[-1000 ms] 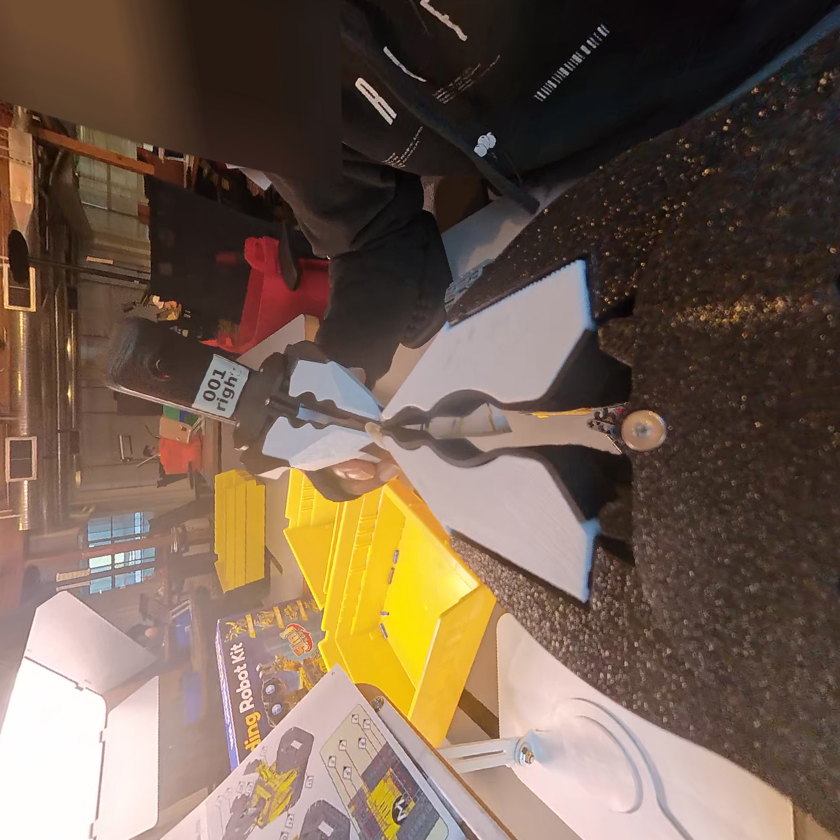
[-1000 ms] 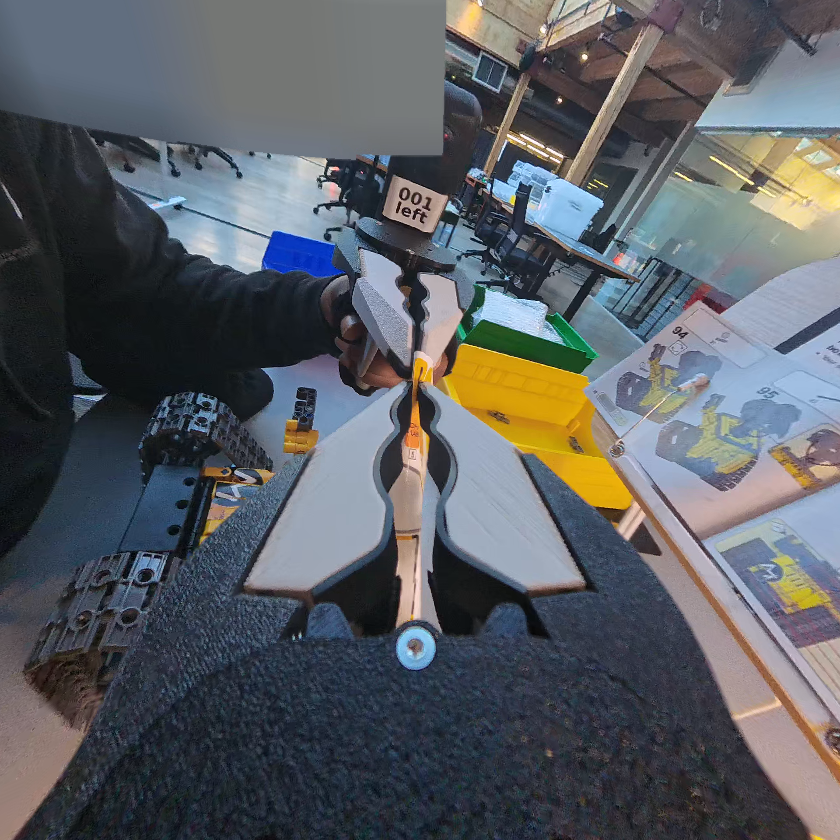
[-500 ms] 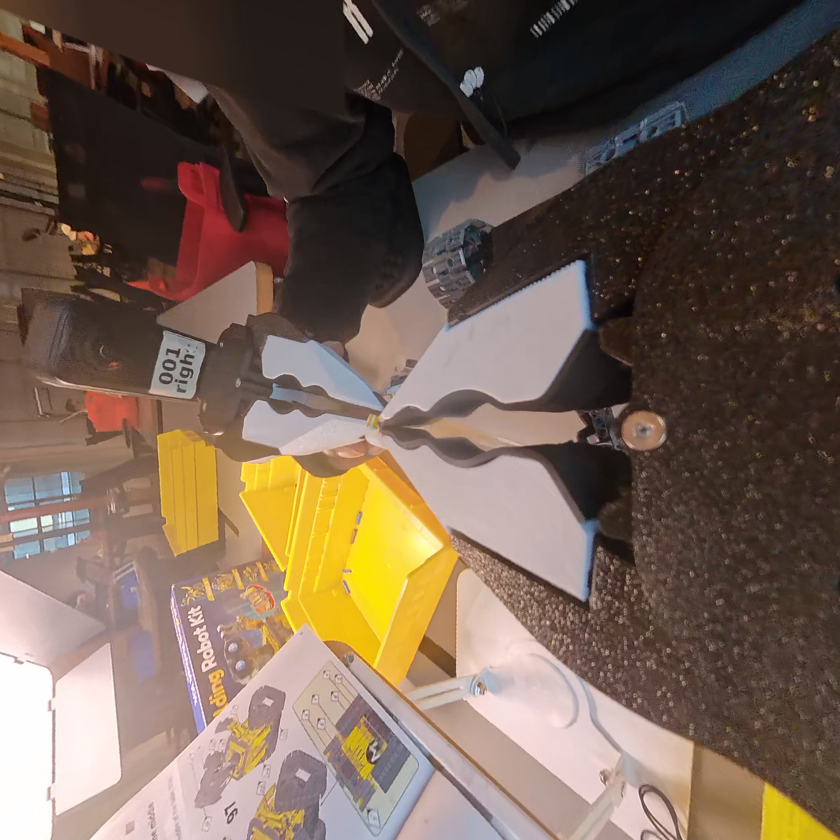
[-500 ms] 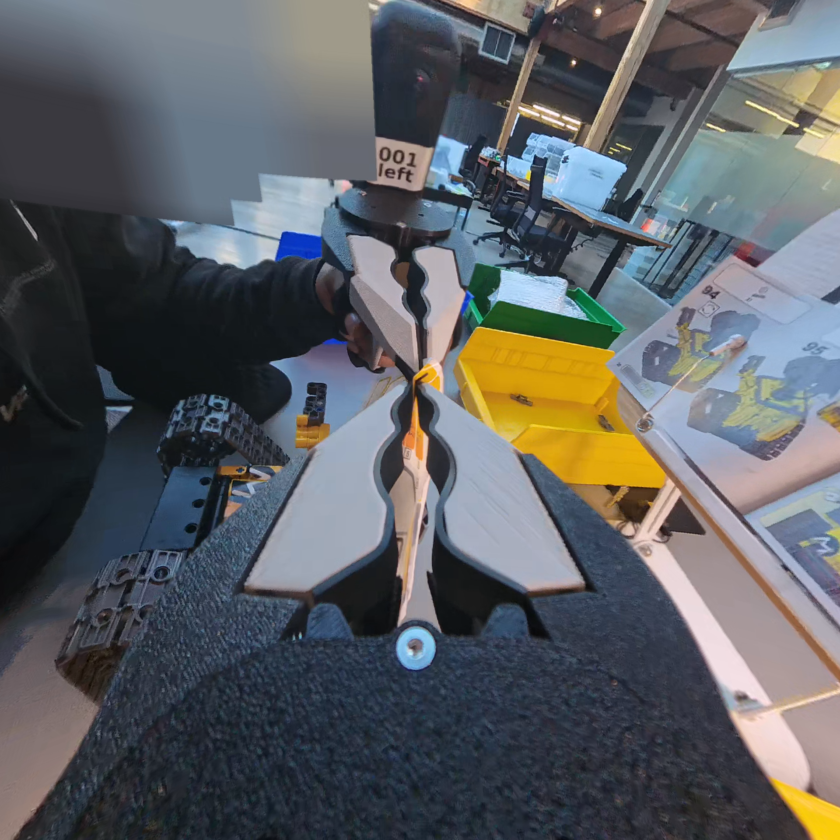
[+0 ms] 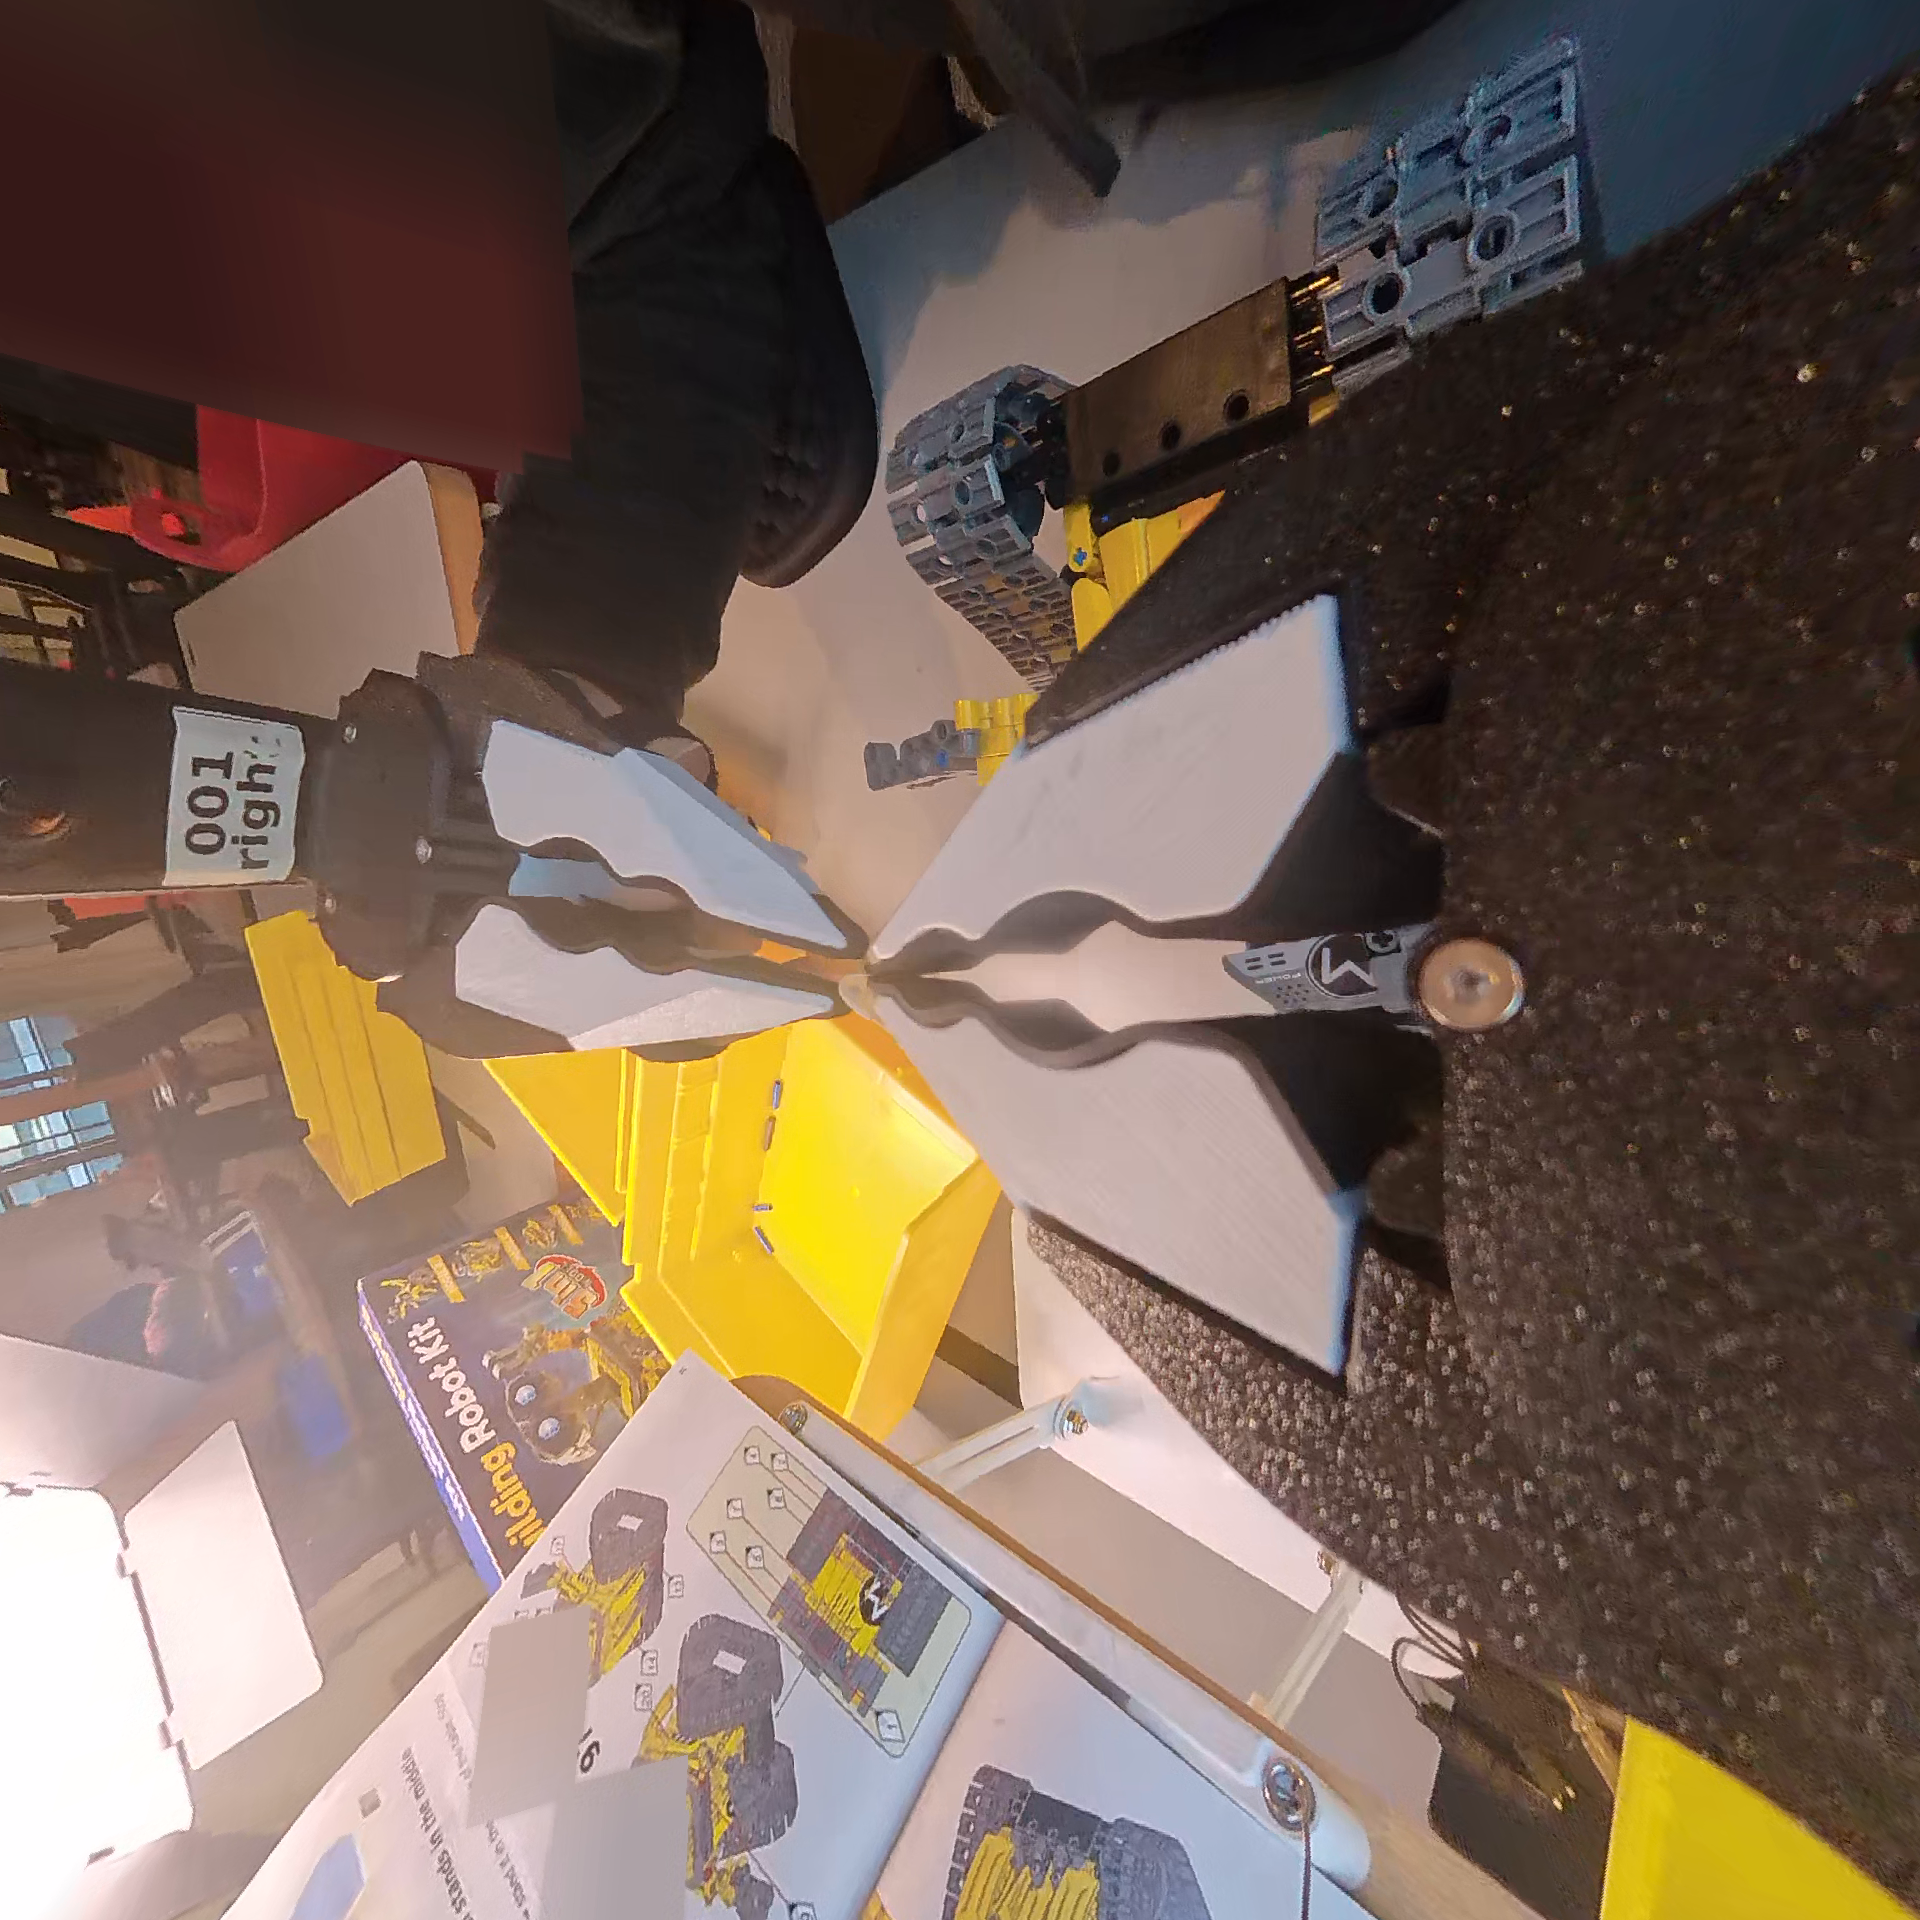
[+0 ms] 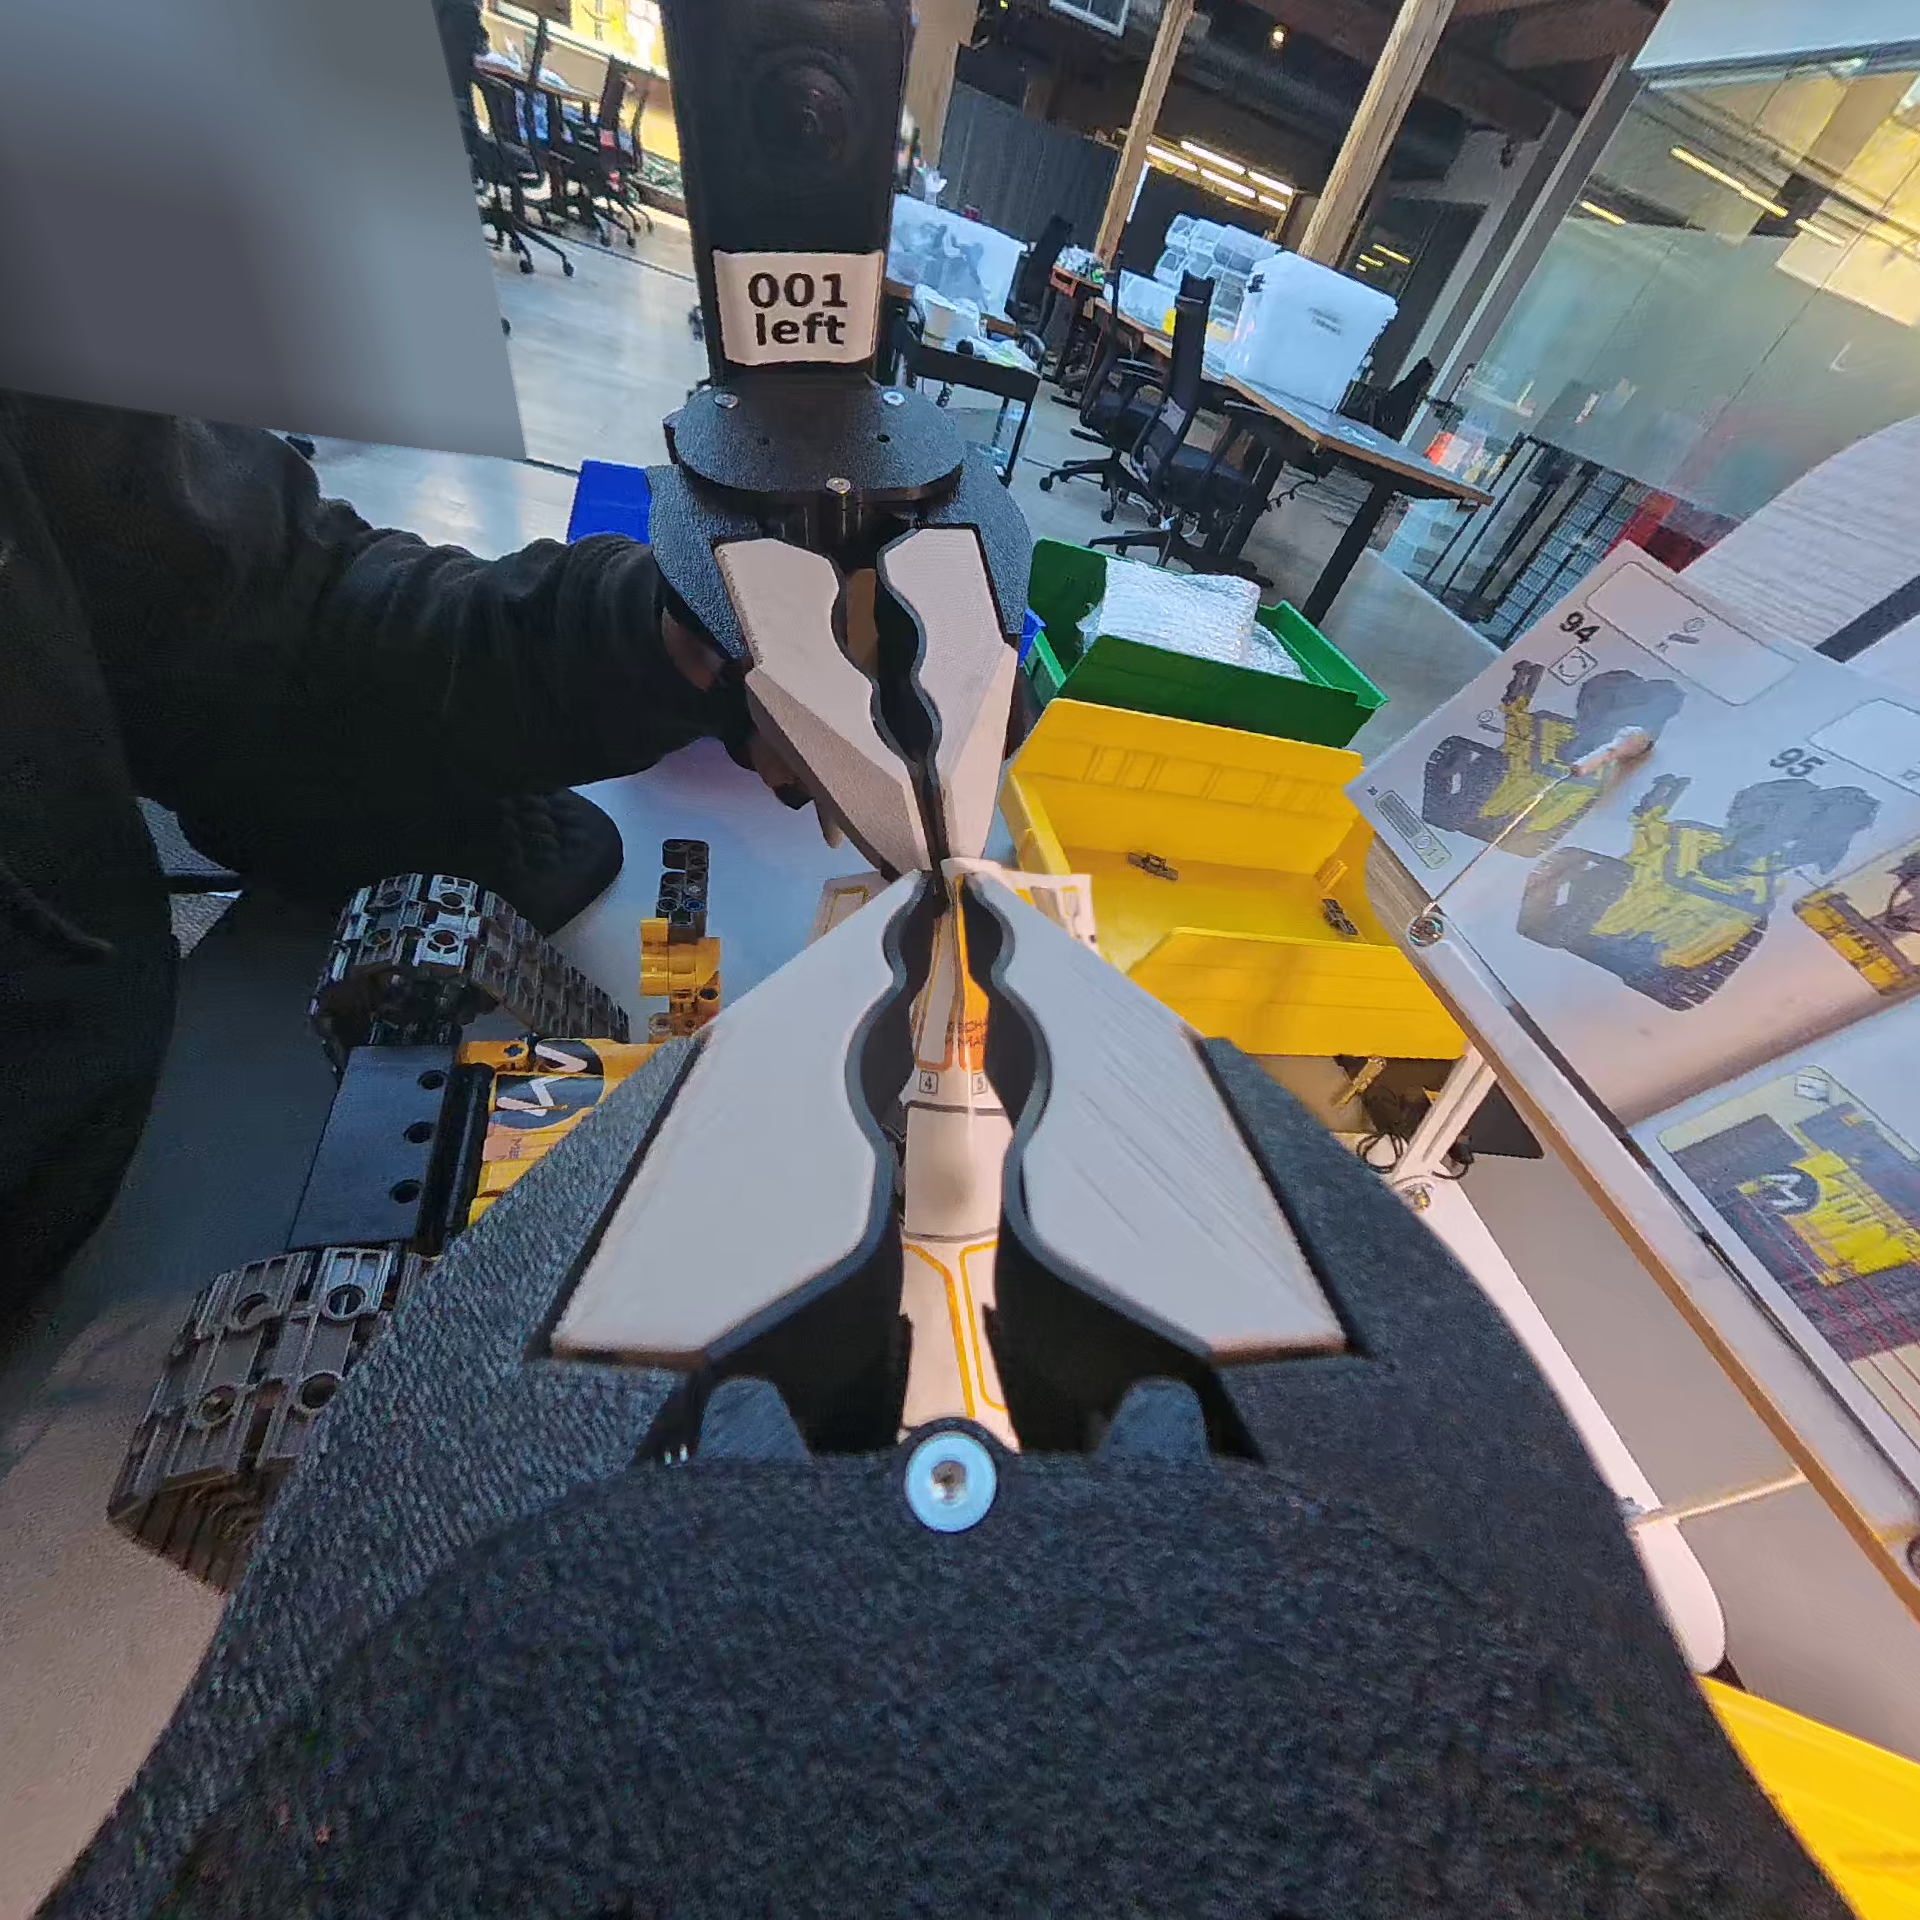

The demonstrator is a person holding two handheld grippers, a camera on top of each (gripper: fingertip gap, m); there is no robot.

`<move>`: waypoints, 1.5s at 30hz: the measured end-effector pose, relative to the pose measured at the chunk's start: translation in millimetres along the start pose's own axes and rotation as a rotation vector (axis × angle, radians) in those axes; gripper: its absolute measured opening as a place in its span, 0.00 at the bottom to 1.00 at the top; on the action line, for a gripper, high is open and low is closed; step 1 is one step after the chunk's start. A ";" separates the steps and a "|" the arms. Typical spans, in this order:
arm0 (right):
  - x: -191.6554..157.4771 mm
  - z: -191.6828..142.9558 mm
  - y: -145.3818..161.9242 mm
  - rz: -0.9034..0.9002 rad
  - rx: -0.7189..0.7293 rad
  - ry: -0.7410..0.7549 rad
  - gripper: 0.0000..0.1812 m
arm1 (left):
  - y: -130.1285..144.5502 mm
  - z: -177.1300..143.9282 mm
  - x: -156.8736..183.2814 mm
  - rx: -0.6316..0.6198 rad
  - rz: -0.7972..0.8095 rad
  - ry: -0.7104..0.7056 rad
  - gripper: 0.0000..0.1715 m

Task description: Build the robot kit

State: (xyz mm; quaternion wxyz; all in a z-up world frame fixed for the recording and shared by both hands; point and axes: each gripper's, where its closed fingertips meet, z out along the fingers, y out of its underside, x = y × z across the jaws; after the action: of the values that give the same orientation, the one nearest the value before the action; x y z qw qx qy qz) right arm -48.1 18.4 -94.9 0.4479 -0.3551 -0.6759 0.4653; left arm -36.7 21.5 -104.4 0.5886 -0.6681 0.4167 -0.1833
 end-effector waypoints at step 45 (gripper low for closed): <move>-3.8 -12.9 -13.7 0.426 0.207 -0.260 0.00 | -5.7 -2.4 3.2 -0.015 0.295 -0.110 0.00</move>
State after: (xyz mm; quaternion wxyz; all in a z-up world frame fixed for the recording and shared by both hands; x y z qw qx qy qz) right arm -35.6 14.6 -80.9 0.2832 -0.3789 -0.5866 0.6573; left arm -34.6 17.2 -99.2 0.6261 -0.6129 0.4788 -0.0553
